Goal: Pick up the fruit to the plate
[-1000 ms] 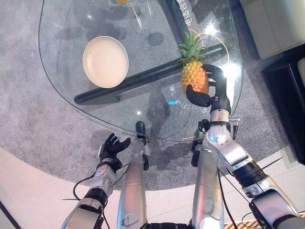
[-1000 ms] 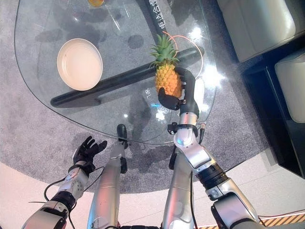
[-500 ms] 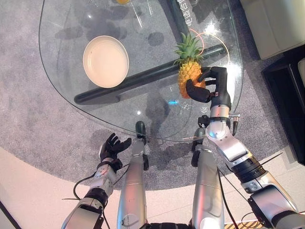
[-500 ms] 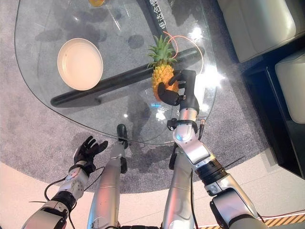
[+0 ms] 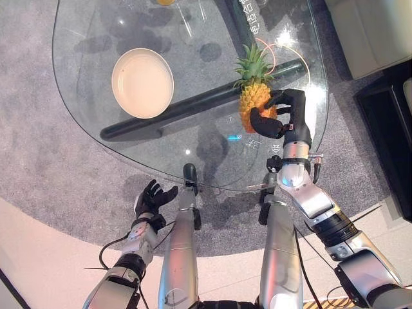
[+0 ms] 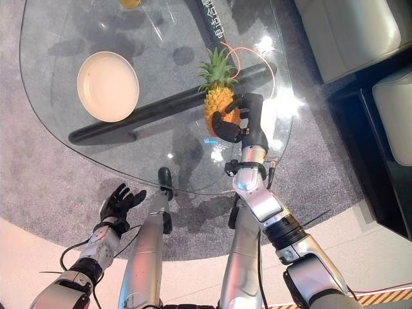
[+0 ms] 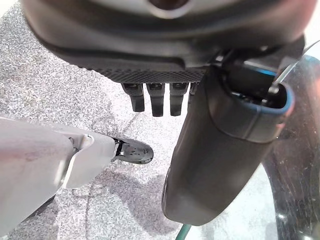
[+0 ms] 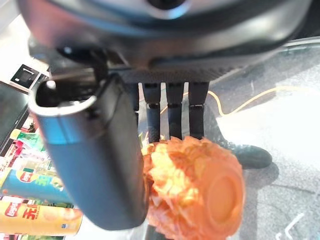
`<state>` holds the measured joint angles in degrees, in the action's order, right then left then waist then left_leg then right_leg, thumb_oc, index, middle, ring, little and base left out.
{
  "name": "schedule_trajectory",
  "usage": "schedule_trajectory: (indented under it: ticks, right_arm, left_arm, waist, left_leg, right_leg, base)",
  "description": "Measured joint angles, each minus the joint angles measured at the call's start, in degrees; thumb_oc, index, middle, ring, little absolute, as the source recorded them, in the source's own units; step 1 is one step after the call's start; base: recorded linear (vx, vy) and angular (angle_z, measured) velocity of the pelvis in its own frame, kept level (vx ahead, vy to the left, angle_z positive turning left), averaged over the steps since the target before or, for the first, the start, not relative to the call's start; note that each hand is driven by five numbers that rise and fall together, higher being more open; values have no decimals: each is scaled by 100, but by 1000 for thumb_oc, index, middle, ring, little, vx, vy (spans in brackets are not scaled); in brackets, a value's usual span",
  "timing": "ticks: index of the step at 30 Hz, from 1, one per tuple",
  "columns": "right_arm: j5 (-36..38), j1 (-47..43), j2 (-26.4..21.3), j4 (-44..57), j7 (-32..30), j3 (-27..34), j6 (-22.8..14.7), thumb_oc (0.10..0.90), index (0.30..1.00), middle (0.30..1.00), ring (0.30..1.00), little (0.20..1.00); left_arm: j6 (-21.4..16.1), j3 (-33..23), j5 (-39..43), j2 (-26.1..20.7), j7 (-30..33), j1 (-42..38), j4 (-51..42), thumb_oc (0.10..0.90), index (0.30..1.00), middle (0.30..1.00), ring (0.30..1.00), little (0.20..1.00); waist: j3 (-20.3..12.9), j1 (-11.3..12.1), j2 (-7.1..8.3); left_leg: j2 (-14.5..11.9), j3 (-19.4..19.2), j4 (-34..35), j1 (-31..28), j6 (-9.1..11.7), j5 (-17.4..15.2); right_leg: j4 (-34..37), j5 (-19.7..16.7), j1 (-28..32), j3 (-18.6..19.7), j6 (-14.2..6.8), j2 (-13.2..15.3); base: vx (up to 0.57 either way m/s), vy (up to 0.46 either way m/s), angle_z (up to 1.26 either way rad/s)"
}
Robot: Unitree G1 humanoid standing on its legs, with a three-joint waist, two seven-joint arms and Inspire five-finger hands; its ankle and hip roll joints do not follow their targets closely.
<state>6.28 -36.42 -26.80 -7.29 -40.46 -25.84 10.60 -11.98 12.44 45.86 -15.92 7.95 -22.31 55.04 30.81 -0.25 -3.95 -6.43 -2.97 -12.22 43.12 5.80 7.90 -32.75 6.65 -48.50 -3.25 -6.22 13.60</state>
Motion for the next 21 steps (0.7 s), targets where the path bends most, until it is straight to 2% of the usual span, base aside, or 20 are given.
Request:
schedule_trajectory:
  ticks: [4, 21]
  right_arm:
    - [-236, -37, 15, 30, 0, -47, 6, 800, 900, 900, 900, 900]
    - [-240, -40, 13, 91, -27, -127, 33, 800, 900, 900, 900, 900]
  left_arm:
    - [-2, 14, 0, 54, -1, -1, 18, 800, 900, 900, 900, 900]
    - [-6, 18, 1, 144, -1, -2, 10, 800, 900, 900, 900, 900]
  waist:
    - [0, 17, -3]
    - [3, 14, -8]
  left_leg:
    - [1, -3, 32, 19, -2, 16]
    - [1, -16, 45, 23, 24, 33]
  right_leg:
    - [-2, 2, -34, 0, 1, 1]
    - [-9, 7, -60, 9, 4, 1]
  base:
    - [0, 0, 0]
    - [0, 0, 0]
